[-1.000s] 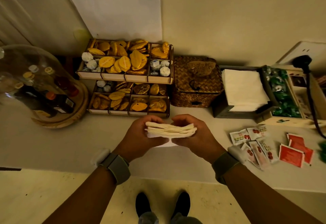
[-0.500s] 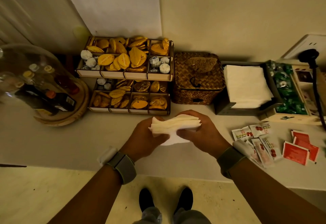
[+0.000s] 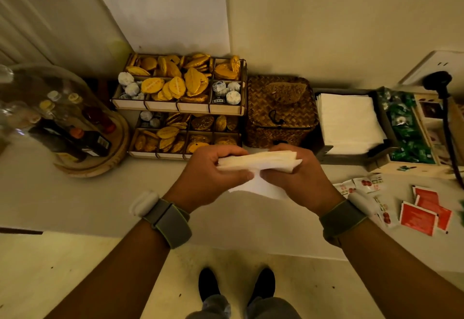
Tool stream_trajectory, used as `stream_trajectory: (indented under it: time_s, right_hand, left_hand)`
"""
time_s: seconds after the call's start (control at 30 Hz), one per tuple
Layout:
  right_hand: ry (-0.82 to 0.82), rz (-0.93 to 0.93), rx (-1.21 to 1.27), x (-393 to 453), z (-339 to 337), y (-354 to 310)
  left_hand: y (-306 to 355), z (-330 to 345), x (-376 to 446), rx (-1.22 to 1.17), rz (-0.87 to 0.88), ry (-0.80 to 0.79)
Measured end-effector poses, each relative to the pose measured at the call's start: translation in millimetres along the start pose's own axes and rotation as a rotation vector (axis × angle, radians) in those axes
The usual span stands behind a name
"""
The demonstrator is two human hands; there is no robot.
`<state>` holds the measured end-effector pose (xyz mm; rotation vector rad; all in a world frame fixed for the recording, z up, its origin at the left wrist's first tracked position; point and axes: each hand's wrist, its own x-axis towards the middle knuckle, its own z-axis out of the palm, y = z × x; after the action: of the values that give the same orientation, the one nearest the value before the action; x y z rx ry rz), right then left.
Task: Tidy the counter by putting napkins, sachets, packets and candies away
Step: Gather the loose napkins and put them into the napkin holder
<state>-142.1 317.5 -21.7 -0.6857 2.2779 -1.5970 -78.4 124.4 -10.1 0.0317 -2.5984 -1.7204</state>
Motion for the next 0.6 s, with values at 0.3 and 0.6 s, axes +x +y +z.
stream_trajectory:
  time_s: [0.3, 0.6]
  right_hand:
    - [-0.070, 0.071, 0.093, -17, 11, 18]
    - [-0.057, 0.124, 0.109, -26, 20, 36]
  left_hand:
    - [-32, 26, -12, -0.196, -0.185, -0.006]
    - [-44, 42, -14, -0.180, -0.179, 0.023]
